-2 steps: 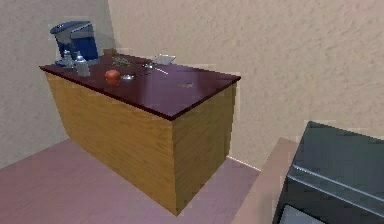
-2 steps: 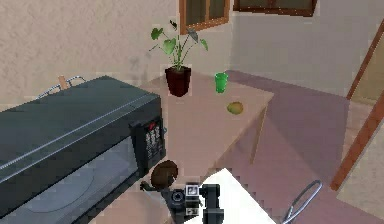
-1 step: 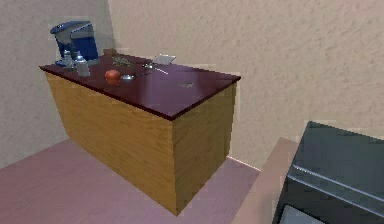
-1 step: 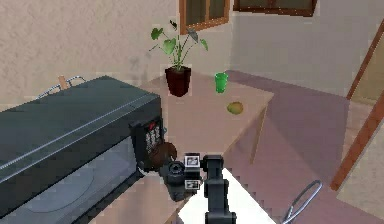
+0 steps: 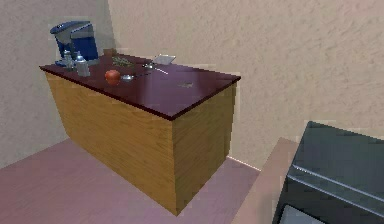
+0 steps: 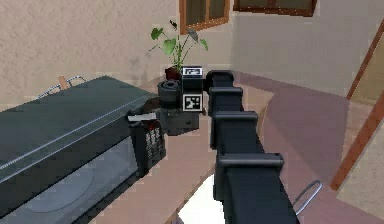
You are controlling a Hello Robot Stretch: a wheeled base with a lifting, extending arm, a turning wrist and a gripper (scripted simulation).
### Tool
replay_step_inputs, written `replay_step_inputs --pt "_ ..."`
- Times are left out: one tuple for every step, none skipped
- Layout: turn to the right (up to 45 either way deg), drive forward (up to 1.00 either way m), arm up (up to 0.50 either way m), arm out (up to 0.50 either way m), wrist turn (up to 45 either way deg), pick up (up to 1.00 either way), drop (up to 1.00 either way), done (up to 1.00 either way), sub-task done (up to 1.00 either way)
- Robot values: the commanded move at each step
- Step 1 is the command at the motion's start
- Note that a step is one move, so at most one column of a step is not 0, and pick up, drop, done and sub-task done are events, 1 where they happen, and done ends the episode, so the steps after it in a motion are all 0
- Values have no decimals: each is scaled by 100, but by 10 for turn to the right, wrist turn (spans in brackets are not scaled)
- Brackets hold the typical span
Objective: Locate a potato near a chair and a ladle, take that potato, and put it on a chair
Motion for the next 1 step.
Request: replay_step_inputs --pt "0 0 0 0 -450 0 0 0 0"
